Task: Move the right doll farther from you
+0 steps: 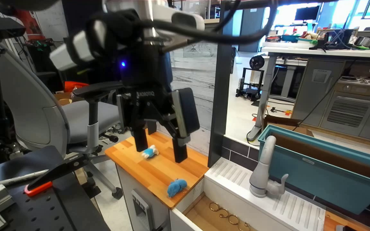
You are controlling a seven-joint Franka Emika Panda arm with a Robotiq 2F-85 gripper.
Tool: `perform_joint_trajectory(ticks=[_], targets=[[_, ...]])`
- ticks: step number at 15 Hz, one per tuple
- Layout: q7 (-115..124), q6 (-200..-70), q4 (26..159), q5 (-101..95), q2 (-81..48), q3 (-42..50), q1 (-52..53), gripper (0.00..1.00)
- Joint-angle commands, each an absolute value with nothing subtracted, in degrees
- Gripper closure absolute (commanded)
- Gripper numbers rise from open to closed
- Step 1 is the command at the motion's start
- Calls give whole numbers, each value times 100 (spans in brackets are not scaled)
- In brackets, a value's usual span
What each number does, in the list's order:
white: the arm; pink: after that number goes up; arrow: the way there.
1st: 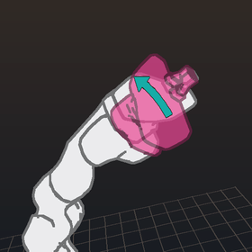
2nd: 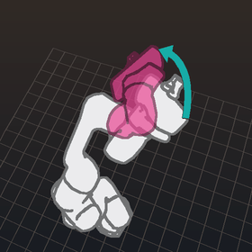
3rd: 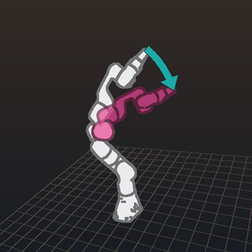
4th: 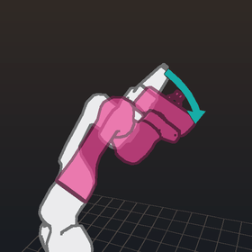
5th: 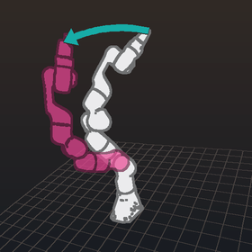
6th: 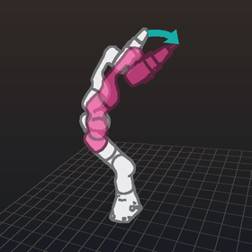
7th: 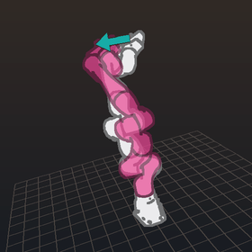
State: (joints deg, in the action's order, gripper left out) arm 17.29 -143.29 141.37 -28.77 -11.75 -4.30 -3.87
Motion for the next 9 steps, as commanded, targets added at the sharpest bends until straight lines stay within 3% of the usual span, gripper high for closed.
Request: perform_joint_trajectory(ticks=[1,9], targets=[[1762,-14464,13178,-2935,-2318,-17,116,0],[1588,-15512,12122,-2313,-3960,324,741,0]])
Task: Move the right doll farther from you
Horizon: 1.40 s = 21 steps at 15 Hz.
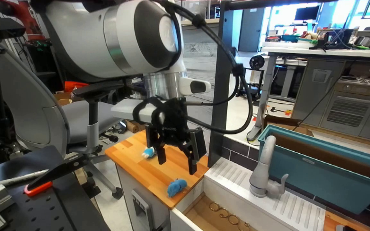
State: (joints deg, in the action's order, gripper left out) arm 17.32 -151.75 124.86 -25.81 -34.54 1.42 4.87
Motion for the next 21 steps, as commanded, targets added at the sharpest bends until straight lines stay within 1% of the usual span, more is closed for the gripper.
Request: perform_joint_trajectory(ticks=[1,7,16,17,18,19,21], targets=[[1514,-15575,12020,-2190,-4130,312,768,0],[1115,-15513,11271,-1577,-5031,234,837,0],[523,-15327,10189,-1212,-6068,118,768,0],[466,-15334,10106,-1199,-6148,110,768,1],[419,-15343,10040,-1204,-6213,106,777,26],[394,-15372,9997,-1223,-6256,117,801,26],[313,-15438,10016,-1264,-6256,102,842,40]])
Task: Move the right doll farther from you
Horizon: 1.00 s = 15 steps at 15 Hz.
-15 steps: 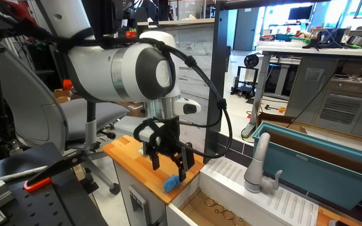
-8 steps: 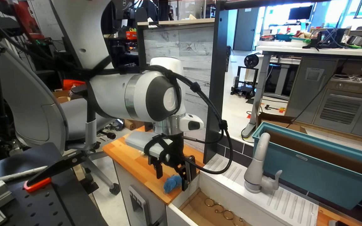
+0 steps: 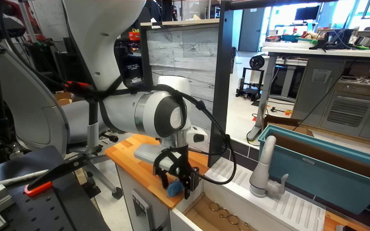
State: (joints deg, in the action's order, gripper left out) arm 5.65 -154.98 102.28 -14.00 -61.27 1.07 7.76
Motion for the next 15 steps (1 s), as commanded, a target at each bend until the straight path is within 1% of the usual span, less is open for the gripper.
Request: perform_joint_trajectory(ticks=[1,3,8,10,11,15], targets=[[290,-15468,10070,-1286,-6216,102,876,49],[264,-15533,10193,-1331,-6109,169,931,61],[159,-15630,10423,-1400,-5876,267,984,99],[154,-15652,10472,-1423,-5821,323,1025,100],[168,-15655,10494,-1436,-5796,342,1063,99],[251,-15604,10527,-1571,-5647,503,1422,98]])
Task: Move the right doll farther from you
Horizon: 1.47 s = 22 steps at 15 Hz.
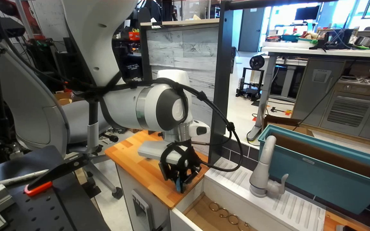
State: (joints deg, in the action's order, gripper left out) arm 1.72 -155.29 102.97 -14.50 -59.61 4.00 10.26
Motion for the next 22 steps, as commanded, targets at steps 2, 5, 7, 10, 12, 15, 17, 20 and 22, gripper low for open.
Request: perform_joint_trajectory(ticks=[2,5,7,10,12,15,17,20,22], targets=[[197,-15505,10585,-1585,-5436,445,1590,98],[190,-15473,10411,-1625,-5328,433,1879,98],[205,-15429,10218,-1645,-5335,470,2005,98],[147,-15315,9847,-1642,-5506,464,1988,98],[99,-15236,9630,-1639,-5664,455,1919,98],[-63,-15062,9285,-1622,-5957,369,1803,98],[-262,-14886,9081,-1613,-6142,288,1707,98],[-591,-14659,8815,-1609,-6370,191,1551,98],[-771,-14553,8625,-1592,-6515,141,1443,98]])
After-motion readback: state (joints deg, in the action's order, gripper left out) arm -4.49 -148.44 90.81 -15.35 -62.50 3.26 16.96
